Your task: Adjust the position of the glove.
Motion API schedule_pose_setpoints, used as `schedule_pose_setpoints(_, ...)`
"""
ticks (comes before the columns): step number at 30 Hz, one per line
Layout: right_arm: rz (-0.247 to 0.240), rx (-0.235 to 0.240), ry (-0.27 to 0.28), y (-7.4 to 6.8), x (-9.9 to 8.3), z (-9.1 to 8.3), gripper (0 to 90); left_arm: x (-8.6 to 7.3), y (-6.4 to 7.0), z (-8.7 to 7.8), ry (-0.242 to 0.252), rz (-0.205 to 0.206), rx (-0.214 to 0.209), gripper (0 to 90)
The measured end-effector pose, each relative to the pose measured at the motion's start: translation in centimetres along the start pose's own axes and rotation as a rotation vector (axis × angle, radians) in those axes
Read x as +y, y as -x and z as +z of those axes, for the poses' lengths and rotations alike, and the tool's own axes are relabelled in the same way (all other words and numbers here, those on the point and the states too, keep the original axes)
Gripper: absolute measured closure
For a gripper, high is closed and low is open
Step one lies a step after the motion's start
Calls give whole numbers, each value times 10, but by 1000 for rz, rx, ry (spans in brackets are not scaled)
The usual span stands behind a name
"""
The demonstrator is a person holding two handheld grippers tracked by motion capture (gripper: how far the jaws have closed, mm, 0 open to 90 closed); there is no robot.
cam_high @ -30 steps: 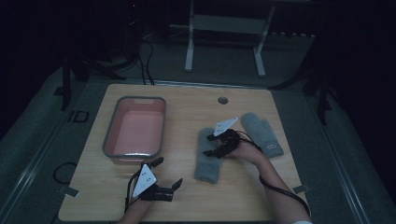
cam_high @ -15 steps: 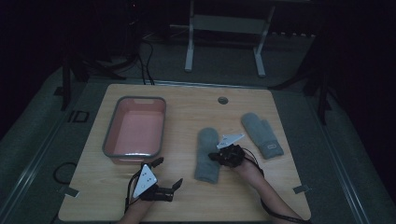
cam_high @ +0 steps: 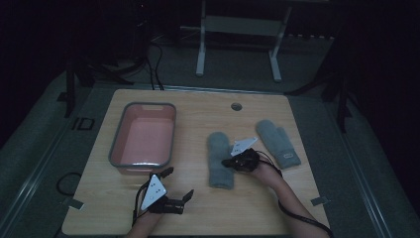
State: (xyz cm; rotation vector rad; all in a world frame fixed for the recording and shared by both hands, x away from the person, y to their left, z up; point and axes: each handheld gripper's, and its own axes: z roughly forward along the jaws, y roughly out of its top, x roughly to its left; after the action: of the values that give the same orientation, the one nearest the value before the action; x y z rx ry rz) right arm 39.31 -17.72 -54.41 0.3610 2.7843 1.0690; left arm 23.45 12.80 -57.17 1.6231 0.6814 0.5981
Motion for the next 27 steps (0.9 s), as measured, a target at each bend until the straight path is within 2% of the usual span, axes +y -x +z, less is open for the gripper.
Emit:
schedule_pose_setpoints(1, 15, 10, 11, 2, 0, 1, 900, 0, 0, 0, 1, 0, -1, 2)
schedule_pose_setpoints(5, 22, 18, 21, 2, -1, 2, 900, 0, 0, 0, -1, 2, 0, 3)
schedule_pose_setpoints(6, 55, 30, 39, 3, 0, -1, 893, 0, 0, 0, 0, 1, -1, 2)
schedule_pose_setpoints(8, 90, 36, 63, 1, 1, -8, 754, 0, 0, 0, 0, 3, -1, 2)
schedule_pose_setpoints(10, 114, 17, 92, -1, 3, -19, 700, 0, 0, 0, 0, 2, -1, 2)
schedule_pose_setpoints(14, 191, -114, 128, 2, 0, -48, 538, 0, 0, 0, 0, 3, 0, 2)
schedule_pose_setpoints(15, 214, -167, 132, 5, -3, -58, 530, 0, 0, 0, 0, 4, 0, 2)
schedule_pose_setpoints(17, 276, -211, 124, 13, -9, -70, 506, 0, 0, 0, 0, 4, 0, 2)
schedule_pose_setpoints(20, 375, -327, 158, 24, -23, -90, 451, 0, 0, 0, 0, 3, 0, 2)
schedule_pose_setpoints(22, 424, -406, 167, 31, -33, -100, 414, 0, 0, 0, 0, 3, 0, 3)
schedule_pose_setpoints(25, 472, -479, 151, 41, -47, -111, 369, 0, 0, 0, 1, -1, -1, 3)
schedule_pose_setpoints(27, 510, -523, 139, 49, -56, -117, 370, 0, 0, 0, 1, -1, -1, 2)
